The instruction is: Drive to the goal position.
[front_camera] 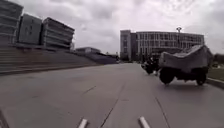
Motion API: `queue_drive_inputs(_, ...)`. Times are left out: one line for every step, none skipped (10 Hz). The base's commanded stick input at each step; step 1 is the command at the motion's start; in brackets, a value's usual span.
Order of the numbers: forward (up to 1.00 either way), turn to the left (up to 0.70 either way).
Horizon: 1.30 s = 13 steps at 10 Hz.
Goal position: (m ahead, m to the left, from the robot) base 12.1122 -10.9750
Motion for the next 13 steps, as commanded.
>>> queue_drive_inputs(0.7, -0.06)
queue_drive_inputs(0.7, -0.31)
queue_drive_inputs(0.7, -0.05)
queue_drive_inputs(0.7, 0.0)
queue_drive_inputs(0.7, 0.0)
queue_drive_inputs(0.7, 0.0)
queue_drive_inputs(0.7, 0.0)
queue_drive_inputs(0.7, 0.0)
queue_drive_inputs(0.7, 0.0)
queue_drive_inputs(0.7, 0.0)
queue_drive_inputs(0.7, -0.03)
queue_drive_inputs(0.7, -0.13)
queue_drive_inputs(0.7, -0.3)
